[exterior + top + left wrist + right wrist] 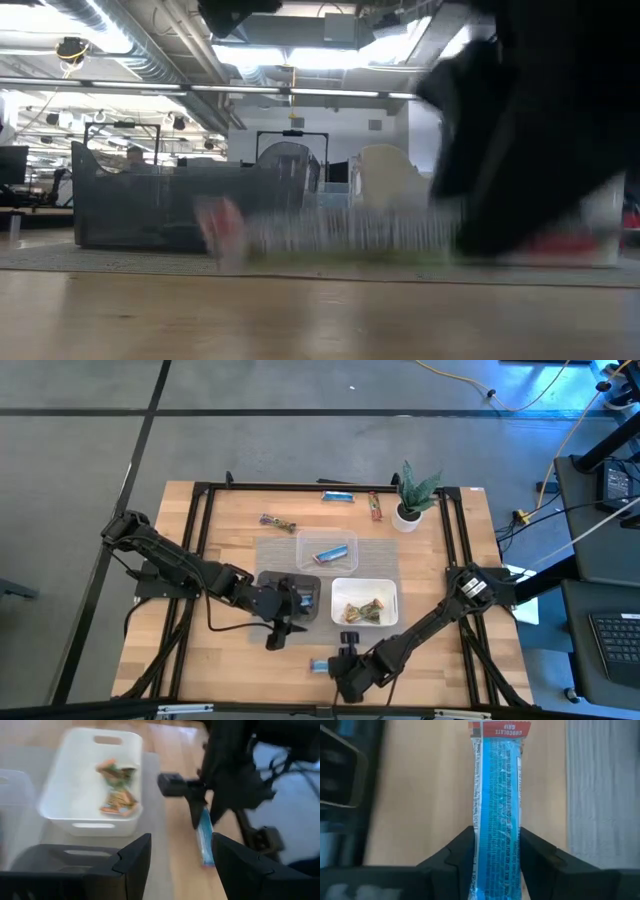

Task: Pick and place Granola Bars by type
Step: Put the bottom red granola bar into the transparent bin

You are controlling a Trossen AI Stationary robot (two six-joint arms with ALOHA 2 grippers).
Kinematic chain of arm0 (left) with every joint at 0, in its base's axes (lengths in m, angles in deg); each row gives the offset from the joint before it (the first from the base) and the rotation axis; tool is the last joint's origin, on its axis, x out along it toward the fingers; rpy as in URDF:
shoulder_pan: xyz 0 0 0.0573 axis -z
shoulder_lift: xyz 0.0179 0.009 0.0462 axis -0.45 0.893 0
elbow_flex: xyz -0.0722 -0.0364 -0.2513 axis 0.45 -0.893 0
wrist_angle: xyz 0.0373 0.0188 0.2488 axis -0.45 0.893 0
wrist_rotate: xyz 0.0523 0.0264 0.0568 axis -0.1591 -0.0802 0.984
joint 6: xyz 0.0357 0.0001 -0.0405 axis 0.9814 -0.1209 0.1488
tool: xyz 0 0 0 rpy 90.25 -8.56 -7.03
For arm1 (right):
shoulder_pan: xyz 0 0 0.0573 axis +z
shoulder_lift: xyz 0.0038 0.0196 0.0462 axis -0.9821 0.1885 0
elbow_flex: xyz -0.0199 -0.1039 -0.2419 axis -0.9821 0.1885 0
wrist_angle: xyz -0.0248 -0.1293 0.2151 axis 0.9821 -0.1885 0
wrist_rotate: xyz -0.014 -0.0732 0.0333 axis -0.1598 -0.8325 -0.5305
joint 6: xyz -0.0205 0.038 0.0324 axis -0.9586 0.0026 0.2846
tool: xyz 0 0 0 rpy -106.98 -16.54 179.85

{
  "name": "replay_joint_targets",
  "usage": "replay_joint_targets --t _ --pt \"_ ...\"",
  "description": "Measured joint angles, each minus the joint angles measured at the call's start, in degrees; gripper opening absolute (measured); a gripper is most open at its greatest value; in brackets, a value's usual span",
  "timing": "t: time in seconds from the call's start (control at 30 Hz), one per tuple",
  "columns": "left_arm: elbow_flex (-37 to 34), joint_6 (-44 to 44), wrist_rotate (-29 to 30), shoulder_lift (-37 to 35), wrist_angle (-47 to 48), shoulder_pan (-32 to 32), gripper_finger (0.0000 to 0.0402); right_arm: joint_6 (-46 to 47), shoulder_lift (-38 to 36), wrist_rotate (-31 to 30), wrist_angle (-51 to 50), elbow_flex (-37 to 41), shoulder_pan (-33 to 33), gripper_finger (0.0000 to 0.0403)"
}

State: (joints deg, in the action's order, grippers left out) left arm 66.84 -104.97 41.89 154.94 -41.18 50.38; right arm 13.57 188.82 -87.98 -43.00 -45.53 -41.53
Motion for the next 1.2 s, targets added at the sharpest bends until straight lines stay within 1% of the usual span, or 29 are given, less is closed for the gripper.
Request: replay_joint_targets --t 0.13,0.2,0.4,0.57,0.67,0.73,0.8,0.9,1.07,1.2 --pt "0.07 0.06 -7.45 -1.33 0.18 -0.44 0.0198 -3.52 -0.07 -0.23 -9.92 -7.87 -0.68 0.0139" --pt "0.11 -0.18 -9.87 -2.35 0.07 -0.84 0.0198 -5.09 -0.15 -0.6 -13.85 -12.04 -1.35 0.0139" --pt "0.11 -2.04 -10.98 -4.73 0.14 -0.92 0.0198 -7.92 -0.2 -4.15 -27.43 -24.81 -3.35 0.0139" --pt "0.11 -10.36 -13.52 -7.83 0.58 -0.92 0.0198 -8.31 -0.26 -13.07 -42.87 -34.71 -4.72 0.0139" --pt "0.13 -10.87 -13.81 -9.71 0.39 -0.72 0.0198 -8.54 -0.29 -18.74 -51.93 -38.58 -6.13 0.0139" --pt "0.13 -9.42 -13.17 -10.75 0.39 -0.29 0.0198 -8.59 -0.34 -20.76 -56.86 -39.64 -7.64 0.0139" --pt "0.2 -8.28 -12.77 -11.37 0.33 0.0 0.0198 -8.67 -0.34 -20.93 -60.47 -39.77 -9.56 0.0139" --pt "0.2 -7.91 -12.75 -11.56 0.37 0.0 0.0198 -11.79 -0.34 -20.69 -61.39 -38.34 -12.78 0.0139" --pt "0.2 -7.78 -12.55 -11.57 0.39 0.0 0.0198 -21.93 -0.36 -16.46 -59.49 -35.37 -20.0 0.0139" --pt "0.2 -7.76 -10.8 -11.56 0.38 0.0 0.0198 -28.02 -0.4 -10.69 -57.01 -32.47 -26.87 0.0139"
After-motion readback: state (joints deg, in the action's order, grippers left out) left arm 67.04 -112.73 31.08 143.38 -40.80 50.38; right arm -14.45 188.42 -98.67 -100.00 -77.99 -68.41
